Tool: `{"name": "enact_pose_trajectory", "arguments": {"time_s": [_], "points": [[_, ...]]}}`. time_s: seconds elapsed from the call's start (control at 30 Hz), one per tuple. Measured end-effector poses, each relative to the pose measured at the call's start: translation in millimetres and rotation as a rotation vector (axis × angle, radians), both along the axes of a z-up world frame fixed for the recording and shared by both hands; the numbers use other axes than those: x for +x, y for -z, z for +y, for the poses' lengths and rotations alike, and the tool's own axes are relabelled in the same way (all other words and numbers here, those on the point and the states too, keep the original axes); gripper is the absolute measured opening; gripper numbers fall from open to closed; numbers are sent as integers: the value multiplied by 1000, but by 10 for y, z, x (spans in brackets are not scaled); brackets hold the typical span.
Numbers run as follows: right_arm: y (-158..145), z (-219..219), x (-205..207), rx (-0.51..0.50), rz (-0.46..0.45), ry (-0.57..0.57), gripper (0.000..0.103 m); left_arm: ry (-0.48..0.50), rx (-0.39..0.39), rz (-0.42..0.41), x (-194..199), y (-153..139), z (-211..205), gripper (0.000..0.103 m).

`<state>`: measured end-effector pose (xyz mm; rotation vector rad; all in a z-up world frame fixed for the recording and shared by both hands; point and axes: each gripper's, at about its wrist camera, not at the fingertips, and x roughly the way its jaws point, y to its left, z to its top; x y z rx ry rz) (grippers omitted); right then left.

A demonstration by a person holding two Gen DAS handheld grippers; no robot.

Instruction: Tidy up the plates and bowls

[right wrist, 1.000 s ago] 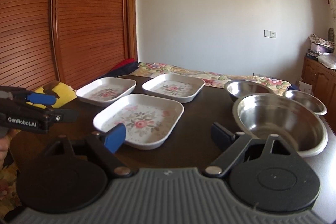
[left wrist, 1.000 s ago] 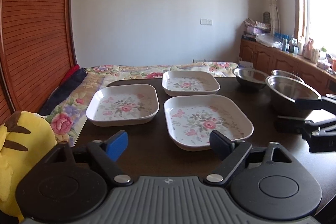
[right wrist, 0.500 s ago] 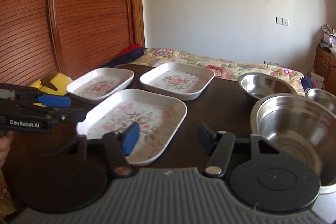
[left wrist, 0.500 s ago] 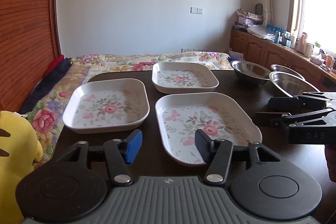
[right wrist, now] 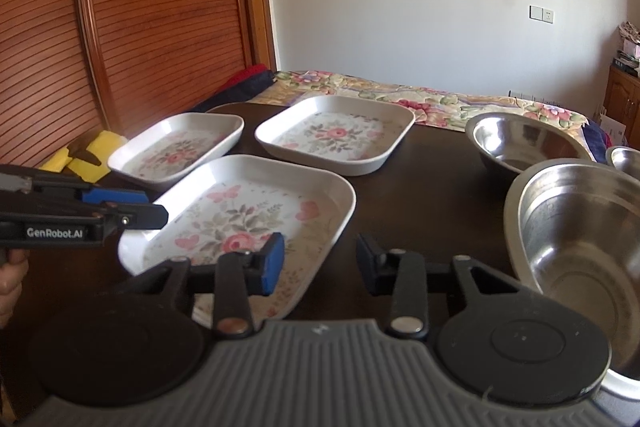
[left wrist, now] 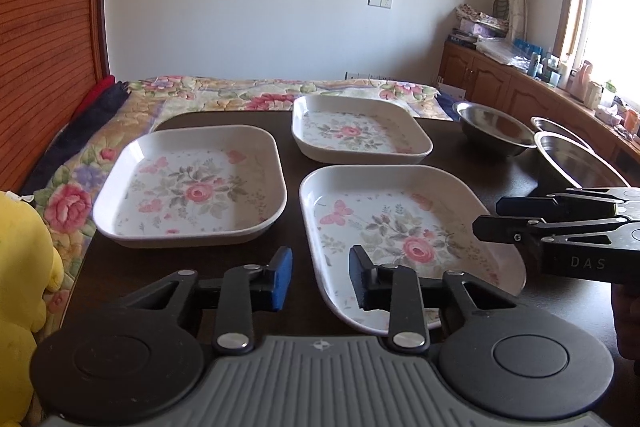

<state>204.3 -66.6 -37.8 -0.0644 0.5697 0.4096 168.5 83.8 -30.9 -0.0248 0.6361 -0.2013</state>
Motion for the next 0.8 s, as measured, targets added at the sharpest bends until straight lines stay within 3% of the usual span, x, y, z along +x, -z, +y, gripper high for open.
{"name": "enact_pose_trajectory", "arguments": {"time_s": [0.67, 0.8], "points": [[79, 50, 124, -5, 46, -11, 29, 13, 1, 21, 147, 82, -43, 32], [89, 54, 137, -9, 50, -10, 28, 15, -2, 22, 148, 92, -48, 25]]}}
